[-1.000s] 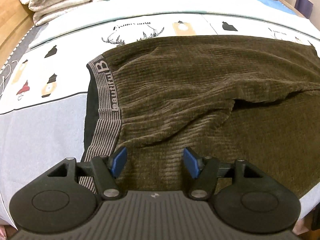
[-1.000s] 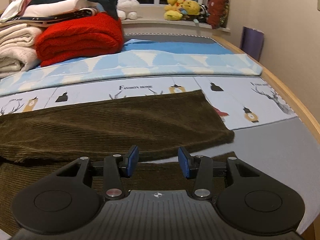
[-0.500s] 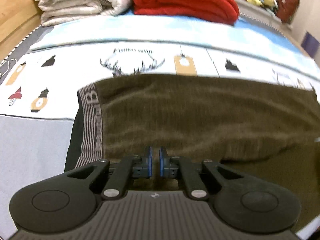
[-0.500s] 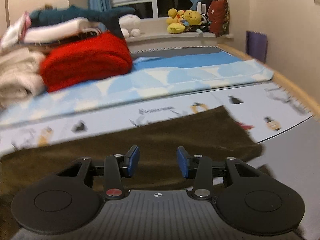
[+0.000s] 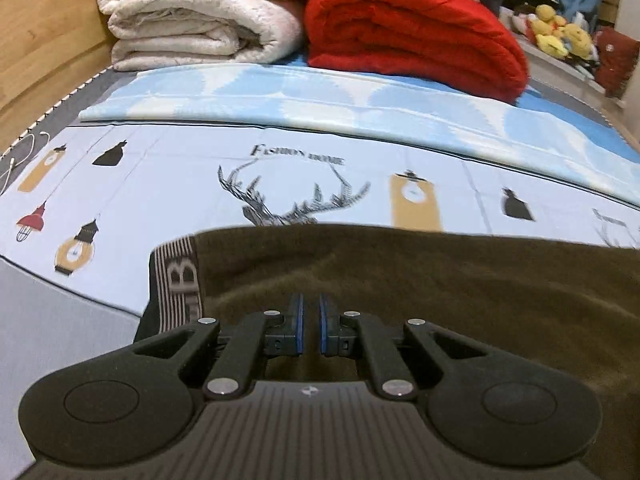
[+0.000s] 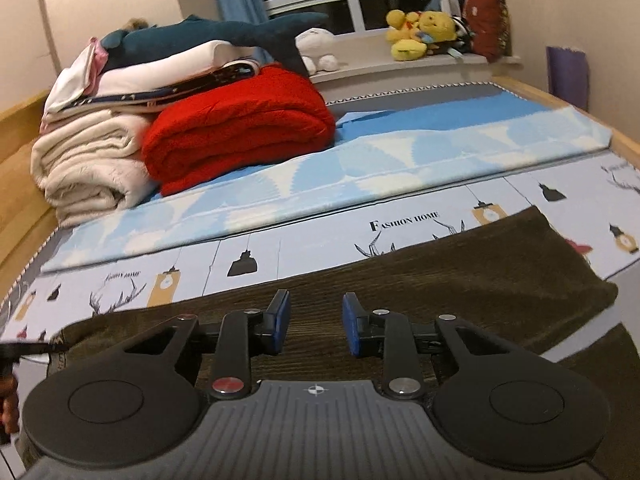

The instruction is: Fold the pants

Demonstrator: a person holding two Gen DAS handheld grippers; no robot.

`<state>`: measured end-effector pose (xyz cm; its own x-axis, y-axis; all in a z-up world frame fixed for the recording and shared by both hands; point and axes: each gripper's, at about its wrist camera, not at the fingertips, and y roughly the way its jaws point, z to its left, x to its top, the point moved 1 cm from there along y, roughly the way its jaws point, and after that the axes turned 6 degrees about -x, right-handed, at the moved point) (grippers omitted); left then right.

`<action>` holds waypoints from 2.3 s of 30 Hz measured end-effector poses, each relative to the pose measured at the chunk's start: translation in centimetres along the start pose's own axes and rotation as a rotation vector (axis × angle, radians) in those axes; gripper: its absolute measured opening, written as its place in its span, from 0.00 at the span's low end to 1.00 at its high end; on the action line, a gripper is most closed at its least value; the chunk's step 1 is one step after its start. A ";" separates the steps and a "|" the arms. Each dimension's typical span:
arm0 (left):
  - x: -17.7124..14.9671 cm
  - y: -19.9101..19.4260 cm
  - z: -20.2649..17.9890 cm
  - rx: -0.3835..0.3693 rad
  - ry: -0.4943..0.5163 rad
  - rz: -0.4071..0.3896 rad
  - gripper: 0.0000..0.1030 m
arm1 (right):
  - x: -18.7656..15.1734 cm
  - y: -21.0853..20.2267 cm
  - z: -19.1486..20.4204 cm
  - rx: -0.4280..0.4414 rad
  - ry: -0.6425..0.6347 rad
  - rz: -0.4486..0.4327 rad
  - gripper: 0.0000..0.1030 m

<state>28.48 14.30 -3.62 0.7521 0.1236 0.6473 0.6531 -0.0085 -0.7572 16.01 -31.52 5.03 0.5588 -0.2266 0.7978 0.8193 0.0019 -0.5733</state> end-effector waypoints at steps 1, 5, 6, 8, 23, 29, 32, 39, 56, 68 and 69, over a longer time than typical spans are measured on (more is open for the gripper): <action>0.6 0.8 0.3 0.006 -0.012 -0.009 0.08 | 0.0 0.0 -0.1 -0.002 -0.002 0.003 0.29; 3.0 3.7 1.3 0.020 -0.039 -0.004 0.45 | 0.1 0.2 -1.3 -0.030 0.011 0.014 0.29; 3.5 4.4 1.4 0.021 -0.034 -0.003 0.56 | 0.1 0.3 -1.6 -0.040 0.011 0.018 0.29; 4.3 5.8 1.2 0.048 0.016 -0.020 0.76 | 0.0 0.6 -2.4 -0.062 0.002 0.030 0.29; 4.1 10.9 1.0 -0.152 0.312 0.114 0.05 | -0.9 1.6 -4.3 -0.156 -0.099 0.066 0.29; 3.7 7.1 -1.1 -0.107 0.452 0.064 0.03 | -1.0 1.8 -4.9 -0.186 -0.102 0.078 0.29; 3.5 3.4 -2.2 -0.102 0.490 0.030 0.03 | -1.1 1.8 -5.4 -0.199 -0.091 0.087 0.29; -1.7 -7.7 -5.8 -0.093 0.538 0.002 0.02 | -1.5 1.4 -6.3 -0.208 -0.050 0.114 0.29; -13.7 -14.2 5.0 -0.287 -0.210 0.300 0.31 | -2.6 -1.0 -9.2 -0.194 0.071 0.149 0.29; -13.3 -6.6 9.8 -0.230 -0.676 0.360 0.62 | -1.9 1.5 -12.0 -0.088 0.309 0.172 0.31; -13.0 -6.4 9.9 -0.220 -0.683 0.349 0.60 | -1.9 1.9 -12.1 -0.070 0.333 0.181 0.31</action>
<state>13.65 22.51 -8.10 0.7424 0.6580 0.1257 0.4461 -0.3456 -0.8255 14.99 -42.92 0.16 0.6122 -0.5328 0.5843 0.6939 0.0075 -0.7201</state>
